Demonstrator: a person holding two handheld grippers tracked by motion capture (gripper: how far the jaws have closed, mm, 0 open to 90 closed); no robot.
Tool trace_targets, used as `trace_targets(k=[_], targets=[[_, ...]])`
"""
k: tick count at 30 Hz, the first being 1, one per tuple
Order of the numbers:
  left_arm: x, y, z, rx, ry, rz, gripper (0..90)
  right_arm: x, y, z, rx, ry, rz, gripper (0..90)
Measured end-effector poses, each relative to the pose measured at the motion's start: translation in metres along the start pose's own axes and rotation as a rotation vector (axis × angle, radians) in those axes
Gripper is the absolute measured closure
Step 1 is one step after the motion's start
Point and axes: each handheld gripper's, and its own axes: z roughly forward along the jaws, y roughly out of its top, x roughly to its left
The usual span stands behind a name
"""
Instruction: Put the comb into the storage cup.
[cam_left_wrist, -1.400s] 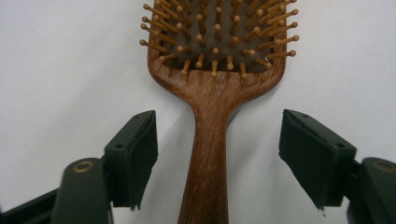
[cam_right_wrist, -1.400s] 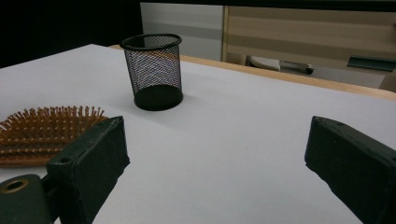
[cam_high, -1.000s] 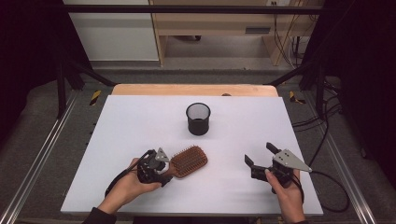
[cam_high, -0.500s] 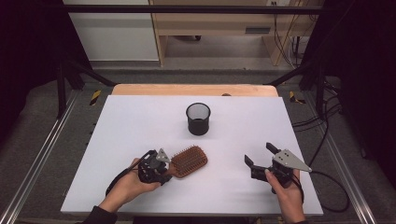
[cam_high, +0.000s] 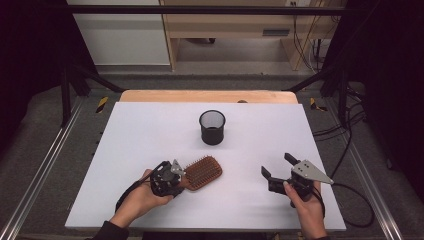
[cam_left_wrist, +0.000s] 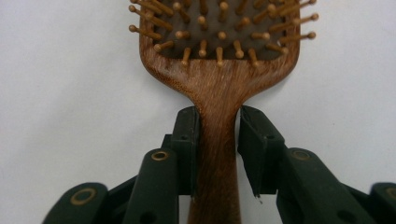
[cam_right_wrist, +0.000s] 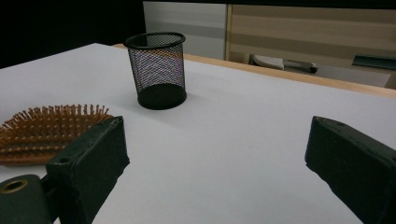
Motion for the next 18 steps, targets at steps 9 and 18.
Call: trace_targets(k=[9,18], targets=[[-0.005,-0.003,0.0,-0.029,0.03,0.004,72.3,0.0,0.001,-0.001,0.0,0.001,-0.002,6.0],[-0.01,-0.012,-0.001,-0.106,0.075,-0.011,72.3,-0.002,0.0,-0.001,-0.001,0.002,0.006,5.9]])
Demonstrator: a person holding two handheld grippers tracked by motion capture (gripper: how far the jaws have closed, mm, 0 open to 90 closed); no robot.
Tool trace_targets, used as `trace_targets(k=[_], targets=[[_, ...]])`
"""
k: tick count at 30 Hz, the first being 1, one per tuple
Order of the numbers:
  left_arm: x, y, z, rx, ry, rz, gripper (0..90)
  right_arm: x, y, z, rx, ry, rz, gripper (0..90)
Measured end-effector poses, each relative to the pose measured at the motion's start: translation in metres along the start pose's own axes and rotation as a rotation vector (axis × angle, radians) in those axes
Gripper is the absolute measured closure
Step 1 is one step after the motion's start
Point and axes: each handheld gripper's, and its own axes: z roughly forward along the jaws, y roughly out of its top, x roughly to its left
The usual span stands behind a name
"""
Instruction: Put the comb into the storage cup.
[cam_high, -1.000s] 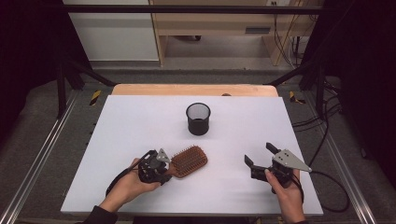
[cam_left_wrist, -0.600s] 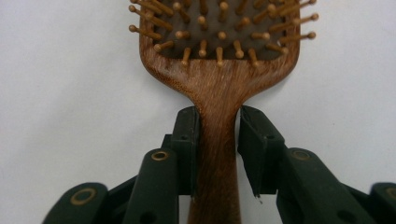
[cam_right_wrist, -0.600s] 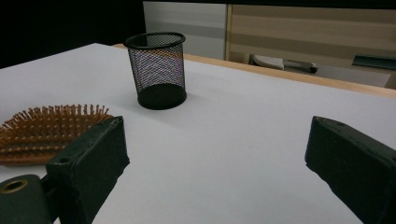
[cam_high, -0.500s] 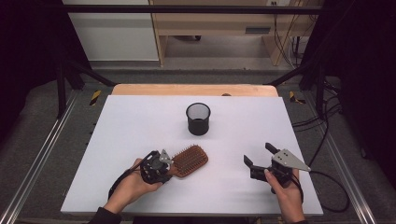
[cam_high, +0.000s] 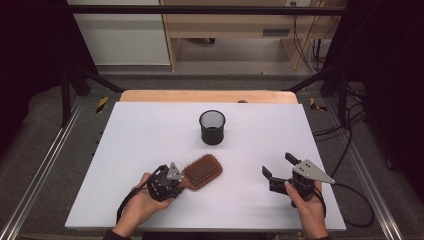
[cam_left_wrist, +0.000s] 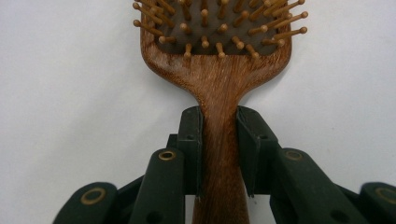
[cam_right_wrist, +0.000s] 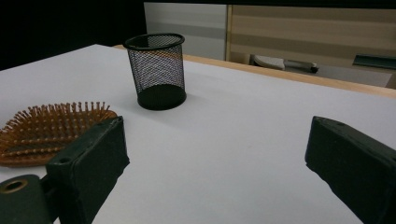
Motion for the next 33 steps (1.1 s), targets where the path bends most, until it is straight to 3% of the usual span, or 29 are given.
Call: trace_targets(k=[7,19,23,31,33], targets=[[0.002,-0.001,0.001,-0.006,-0.009,-0.01,72.3,0.002,0.001,0.0,0.0,0.007,-0.003,5.9],[0.009,0.004,0.002,0.032,-0.049,-0.032,72.2,0.002,0.0,0.002,0.005,0.01,-0.008,5.8],[0.012,0.007,0.002,0.059,-0.069,-0.038,72.0,0.002,0.0,0.001,0.004,0.01,-0.012,5.8],[0.012,0.015,0.004,0.117,-0.07,-0.017,70.1,0.001,0.001,0.0,0.001,0.007,-0.004,5.6],[0.012,0.016,0.004,0.121,-0.096,-0.03,65.3,0.001,0.001,0.0,0.001,0.007,-0.003,5.6]])
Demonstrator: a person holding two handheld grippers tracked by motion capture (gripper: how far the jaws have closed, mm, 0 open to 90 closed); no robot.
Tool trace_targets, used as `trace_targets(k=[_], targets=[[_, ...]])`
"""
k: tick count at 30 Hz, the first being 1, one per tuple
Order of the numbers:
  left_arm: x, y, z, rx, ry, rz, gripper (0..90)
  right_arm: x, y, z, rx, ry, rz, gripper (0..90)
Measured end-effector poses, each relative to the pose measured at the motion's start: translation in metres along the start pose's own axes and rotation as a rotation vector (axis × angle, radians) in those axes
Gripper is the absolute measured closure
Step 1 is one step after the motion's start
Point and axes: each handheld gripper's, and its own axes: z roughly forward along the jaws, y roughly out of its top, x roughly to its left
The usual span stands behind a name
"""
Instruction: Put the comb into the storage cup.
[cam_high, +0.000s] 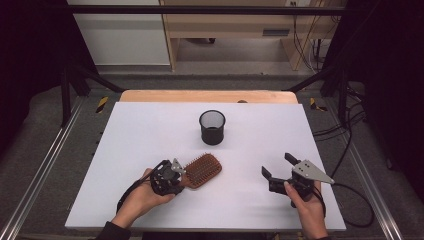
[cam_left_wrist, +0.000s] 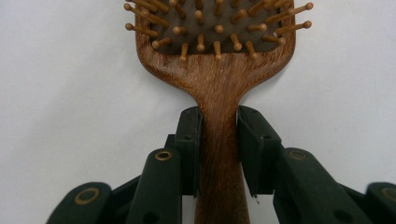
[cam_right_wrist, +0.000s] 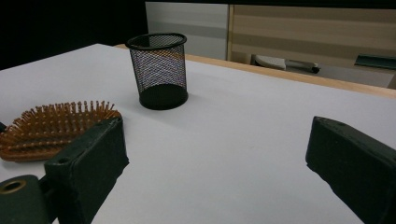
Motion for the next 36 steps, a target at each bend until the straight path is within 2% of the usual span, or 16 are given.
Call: trace_targets(k=[2,7,9,11,14,19,26,28,32,34,35,36], targets=[[-0.001,0.001,0.001,0.006,-0.015,-0.004,55.9,0.0,0.0,0.0,0.0,0.0,0.0,5.5],[-0.005,0.003,0.001,0.015,0.011,0.004,54.8,0.0,0.0,0.0,0.0,0.0,0.0,5.3],[-0.006,0.002,0.002,0.007,0.021,0.011,57.9,0.0,0.0,0.0,0.0,0.0,0.002,5.3],[-0.008,0.001,0.002,-0.006,0.014,0.043,66.3,0.0,0.0,0.0,0.001,0.001,0.002,5.3],[-0.011,0.001,0.002,-0.006,0.021,0.064,72.0,0.0,0.0,0.0,0.0,-0.001,0.007,5.3],[-0.015,0.002,0.002,-0.007,0.047,0.085,72.3,-0.001,0.0,-0.001,-0.003,-0.003,0.008,5.2],[-0.014,-0.006,0.001,-0.069,0.046,0.072,72.4,-0.001,0.0,-0.001,-0.001,-0.002,0.01,5.3],[-0.015,-0.008,0.001,-0.092,0.052,0.058,72.4,-0.001,0.0,0.0,0.001,-0.001,0.007,5.3],[-0.016,-0.009,-0.002,-0.119,0.067,0.057,72.3,0.0,0.0,0.0,-0.001,0.0,0.01,5.3],[-0.016,-0.009,-0.005,-0.15,0.069,0.05,72.3,0.0,0.001,-0.001,-0.004,0.001,0.004,5.3],[-0.015,-0.01,-0.009,-0.185,0.06,0.039,72.4,0.0,0.001,-0.001,-0.004,0.002,0.006,5.3],[-0.013,-0.01,-0.012,-0.197,0.044,0.032,72.4,0.0,0.001,-0.001,-0.005,0.001,0.005,5.3]])
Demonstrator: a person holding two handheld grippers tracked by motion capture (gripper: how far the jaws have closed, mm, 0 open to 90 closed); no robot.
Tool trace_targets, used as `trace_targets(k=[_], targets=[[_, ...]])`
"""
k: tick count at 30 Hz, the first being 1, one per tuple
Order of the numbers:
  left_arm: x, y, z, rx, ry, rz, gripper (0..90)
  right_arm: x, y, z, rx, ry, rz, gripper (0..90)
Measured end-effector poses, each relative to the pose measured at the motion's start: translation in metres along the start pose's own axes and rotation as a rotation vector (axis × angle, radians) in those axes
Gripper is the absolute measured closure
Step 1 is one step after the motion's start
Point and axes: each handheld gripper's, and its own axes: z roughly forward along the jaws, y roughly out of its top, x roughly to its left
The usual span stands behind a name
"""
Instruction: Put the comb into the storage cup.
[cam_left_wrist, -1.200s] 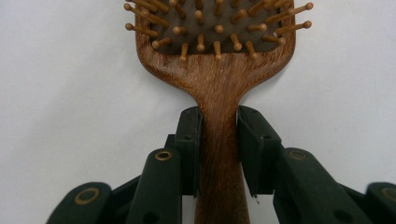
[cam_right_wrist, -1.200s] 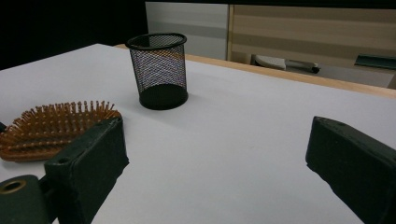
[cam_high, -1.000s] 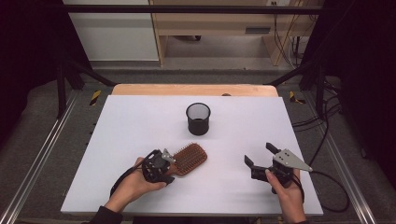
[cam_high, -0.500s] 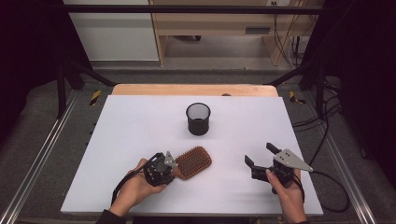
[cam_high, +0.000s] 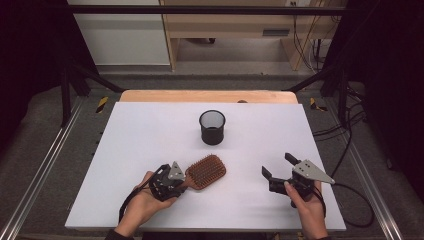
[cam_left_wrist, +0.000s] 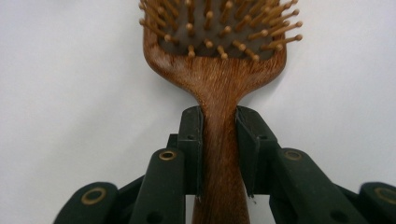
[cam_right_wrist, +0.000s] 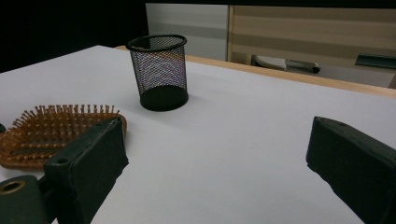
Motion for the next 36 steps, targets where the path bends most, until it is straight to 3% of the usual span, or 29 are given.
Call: trace_targets(k=[1,2,3,13,18,22,29,36], targets=[[0.001,0.0,0.0,0.009,0.001,-0.004,72.4,0.0,0.0,0.0,-0.001,0.0,0.001,5.3],[-0.001,0.0,0.002,0.037,0.041,0.018,72.5,0.0,0.0,0.0,0.0,0.002,0.003,5.3],[-0.001,-0.001,0.003,0.038,0.042,0.013,72.4,0.001,0.0,0.0,0.003,0.004,0.004,5.3],[0.002,-0.001,0.007,0.083,0.01,-0.02,72.2,0.002,0.0,0.002,0.008,0.005,-0.002,5.3],[-0.003,0.001,0.011,0.155,0.022,-0.008,72.2,0.002,0.0,0.001,0.003,0.006,0.001,5.2],[-0.003,0.006,0.01,0.204,0.007,-0.001,72.2,0.0,0.0,0.001,0.002,0.004,0.004,5.3],[-0.006,0.019,0.014,0.313,0.016,0.045,70.4,0.0,0.001,0.0,-0.005,0.006,0.009,5.2],[-0.004,0.025,0.019,0.319,0.012,0.032,60.0,-0.001,0.001,0.0,-0.004,0.009,0.017,5.2]])
